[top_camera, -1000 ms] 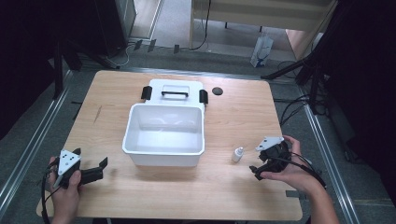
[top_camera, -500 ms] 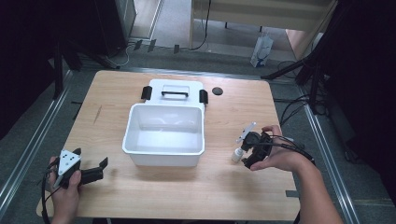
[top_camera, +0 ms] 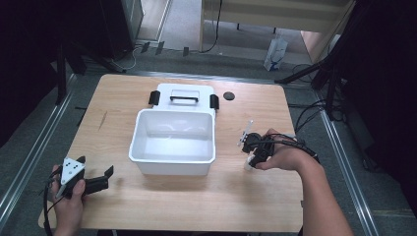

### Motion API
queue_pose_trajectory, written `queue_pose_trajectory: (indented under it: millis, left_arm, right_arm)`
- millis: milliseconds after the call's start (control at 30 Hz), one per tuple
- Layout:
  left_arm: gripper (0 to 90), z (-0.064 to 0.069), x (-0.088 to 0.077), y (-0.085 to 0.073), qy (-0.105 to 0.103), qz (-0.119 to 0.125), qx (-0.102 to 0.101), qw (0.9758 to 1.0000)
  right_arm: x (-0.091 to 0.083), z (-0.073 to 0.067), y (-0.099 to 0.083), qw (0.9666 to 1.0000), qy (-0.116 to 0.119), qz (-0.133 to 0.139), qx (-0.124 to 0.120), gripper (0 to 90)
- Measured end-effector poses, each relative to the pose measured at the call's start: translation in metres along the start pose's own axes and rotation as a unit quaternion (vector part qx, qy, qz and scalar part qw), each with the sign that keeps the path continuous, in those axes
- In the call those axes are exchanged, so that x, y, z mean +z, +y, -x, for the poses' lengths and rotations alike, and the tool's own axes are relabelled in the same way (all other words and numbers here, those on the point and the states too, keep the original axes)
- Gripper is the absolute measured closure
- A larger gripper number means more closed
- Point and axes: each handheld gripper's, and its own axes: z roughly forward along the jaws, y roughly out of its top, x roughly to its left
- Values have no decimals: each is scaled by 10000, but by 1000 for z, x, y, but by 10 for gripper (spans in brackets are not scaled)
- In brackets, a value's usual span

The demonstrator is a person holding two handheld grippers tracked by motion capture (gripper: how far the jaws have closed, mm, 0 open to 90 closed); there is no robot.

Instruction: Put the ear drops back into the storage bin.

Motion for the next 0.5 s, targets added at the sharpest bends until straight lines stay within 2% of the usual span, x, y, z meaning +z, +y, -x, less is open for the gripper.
queue_pose_trajectory:
  millis: [167, 300, 500]
  left_arm:
    - [0, 0, 0, 0, 2, 1, 0, 10000]
    - [0, 0, 0, 0, -1, 2, -10, 10000]
    - [0, 0, 0, 0, 0, 3, -4, 10000]
  right_arm:
    - [4, 2, 4, 9998, 145, -84, 59, 662]
    - [5, 4, 6, 9997, 223, -83, 49, 665]
    - [2, 6, 7, 9994, 306, 138, -15, 720]
